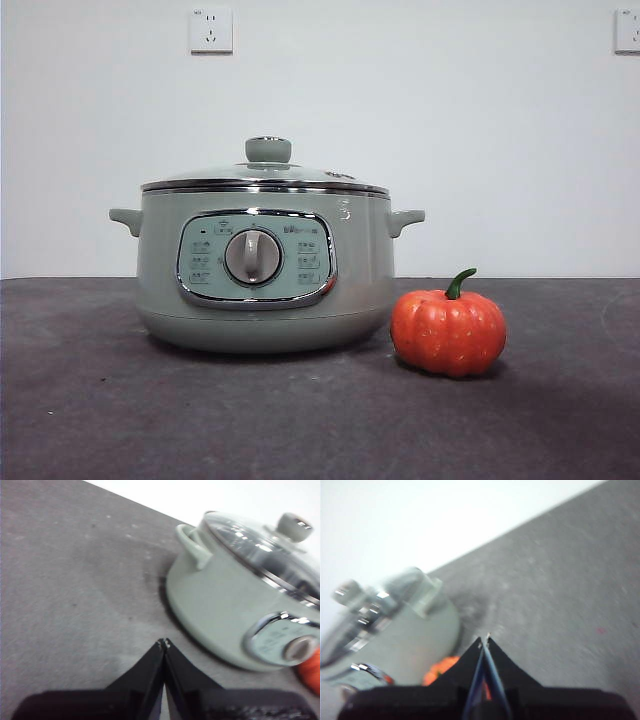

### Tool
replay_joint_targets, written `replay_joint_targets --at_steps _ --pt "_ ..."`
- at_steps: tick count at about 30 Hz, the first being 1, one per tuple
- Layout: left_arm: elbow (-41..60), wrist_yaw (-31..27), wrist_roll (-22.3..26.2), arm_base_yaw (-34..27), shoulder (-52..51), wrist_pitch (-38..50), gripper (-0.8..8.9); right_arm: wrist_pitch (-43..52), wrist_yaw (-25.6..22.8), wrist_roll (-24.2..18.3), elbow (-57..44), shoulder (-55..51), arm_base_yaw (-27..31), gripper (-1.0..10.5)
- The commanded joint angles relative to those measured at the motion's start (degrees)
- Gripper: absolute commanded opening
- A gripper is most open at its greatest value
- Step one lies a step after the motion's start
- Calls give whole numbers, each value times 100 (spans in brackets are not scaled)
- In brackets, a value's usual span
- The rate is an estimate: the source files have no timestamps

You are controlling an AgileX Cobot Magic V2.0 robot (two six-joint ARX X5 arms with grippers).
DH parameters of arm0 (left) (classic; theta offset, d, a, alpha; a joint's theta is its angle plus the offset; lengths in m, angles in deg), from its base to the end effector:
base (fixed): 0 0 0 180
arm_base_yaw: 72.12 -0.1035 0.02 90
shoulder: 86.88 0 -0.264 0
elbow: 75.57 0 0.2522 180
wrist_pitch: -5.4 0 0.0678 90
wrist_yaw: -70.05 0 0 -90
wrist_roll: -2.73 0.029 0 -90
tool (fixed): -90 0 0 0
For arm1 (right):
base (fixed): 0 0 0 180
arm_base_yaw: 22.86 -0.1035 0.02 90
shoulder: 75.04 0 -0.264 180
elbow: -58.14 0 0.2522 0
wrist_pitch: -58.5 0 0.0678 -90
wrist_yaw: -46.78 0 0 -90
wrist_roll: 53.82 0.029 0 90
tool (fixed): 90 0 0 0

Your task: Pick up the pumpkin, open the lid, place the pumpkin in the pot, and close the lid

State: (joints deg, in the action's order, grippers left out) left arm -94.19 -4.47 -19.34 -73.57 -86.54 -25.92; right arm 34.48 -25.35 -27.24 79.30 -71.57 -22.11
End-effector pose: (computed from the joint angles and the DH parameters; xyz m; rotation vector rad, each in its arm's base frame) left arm 0.0889 -0.0055 0.1626 -0.4152 0.2701 -0.1975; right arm 0.0917 0.0077 0.1856 0.4779 0.1768 0.2679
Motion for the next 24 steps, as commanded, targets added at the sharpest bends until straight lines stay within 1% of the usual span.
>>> replay_joint_targets --at_steps 1,3,7,9,14,19,22,24 --pt "-332 96 -74 -11 -11 -11 -8 -26 33 92 407 278 -13 -13" --pt "-581 129 -72 -11 -11 -133 -8 -223 50 26 726 538 -13 -13" --pt "-1141 173 -35 -11 151 -525 -8 -789 297 -463 1491 1187 -17 -13" --pt "-1408 356 68 -11 356 -675 -8 -1137 466 -743 1906 1528 -20 -13" --pt "-2199 984 656 -11 1193 -1163 -8 -2260 933 -1569 3042 2422 -20 -12" --pt "-3088 1698 1499 -11 2199 -1873 -8 -3654 935 -2535 4203 3250 -157 -12" --pt "-3569 2039 1947 -11 2695 -2361 -8 -4391 925 -2909 4780 3633 -317 -12" --pt "-3853 2168 2197 -7 2968 -2702 -8 -4809 925 -3104 5086 3827 -424 -12"
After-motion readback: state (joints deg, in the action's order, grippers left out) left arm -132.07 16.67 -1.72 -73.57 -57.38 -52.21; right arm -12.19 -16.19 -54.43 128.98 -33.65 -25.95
